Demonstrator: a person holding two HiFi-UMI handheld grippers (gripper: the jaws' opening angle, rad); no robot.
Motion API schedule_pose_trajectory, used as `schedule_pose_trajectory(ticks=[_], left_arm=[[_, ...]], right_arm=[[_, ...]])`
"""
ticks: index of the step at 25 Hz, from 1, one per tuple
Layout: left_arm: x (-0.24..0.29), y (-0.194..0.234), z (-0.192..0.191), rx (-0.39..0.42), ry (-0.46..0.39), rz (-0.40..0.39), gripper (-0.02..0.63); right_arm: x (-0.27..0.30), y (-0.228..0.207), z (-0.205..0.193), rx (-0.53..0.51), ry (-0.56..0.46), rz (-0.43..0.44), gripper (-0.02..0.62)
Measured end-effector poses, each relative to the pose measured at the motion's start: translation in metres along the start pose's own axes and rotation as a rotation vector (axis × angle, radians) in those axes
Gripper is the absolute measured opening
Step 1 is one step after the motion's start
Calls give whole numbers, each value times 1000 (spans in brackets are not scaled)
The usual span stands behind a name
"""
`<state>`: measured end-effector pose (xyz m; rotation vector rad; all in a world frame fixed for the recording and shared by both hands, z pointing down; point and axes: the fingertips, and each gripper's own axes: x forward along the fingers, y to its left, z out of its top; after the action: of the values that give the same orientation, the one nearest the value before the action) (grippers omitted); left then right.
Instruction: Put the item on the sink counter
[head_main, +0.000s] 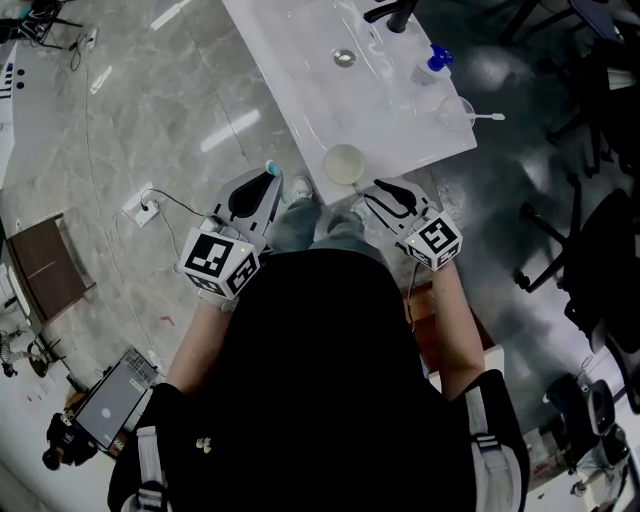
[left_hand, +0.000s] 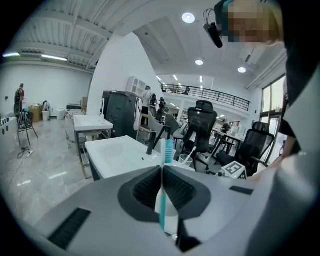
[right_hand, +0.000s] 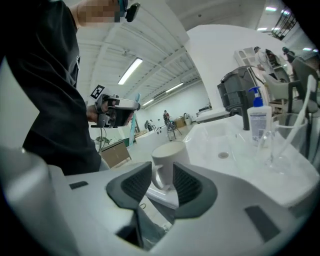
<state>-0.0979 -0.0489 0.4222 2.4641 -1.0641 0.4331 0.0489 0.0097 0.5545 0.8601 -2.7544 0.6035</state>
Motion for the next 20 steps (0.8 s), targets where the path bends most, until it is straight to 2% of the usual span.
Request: schedule_pose_trajectory(ticks=[4, 7, 11, 20], left_arm=[[9, -4, 22, 31, -38, -77, 31], [17, -8, 38, 42, -67, -134, 31], [31, -15, 51, 51, -86, -210, 31], [70, -33, 59, 40, -84, -377, 31]], right_arm=[[-15, -9, 1, 53, -15, -167, 121], [-31, -14, 5, 133, -66, -286, 77], [-50, -10, 3, 197, -94, -419, 63], [-81, 20, -4, 244, -84, -630, 58]])
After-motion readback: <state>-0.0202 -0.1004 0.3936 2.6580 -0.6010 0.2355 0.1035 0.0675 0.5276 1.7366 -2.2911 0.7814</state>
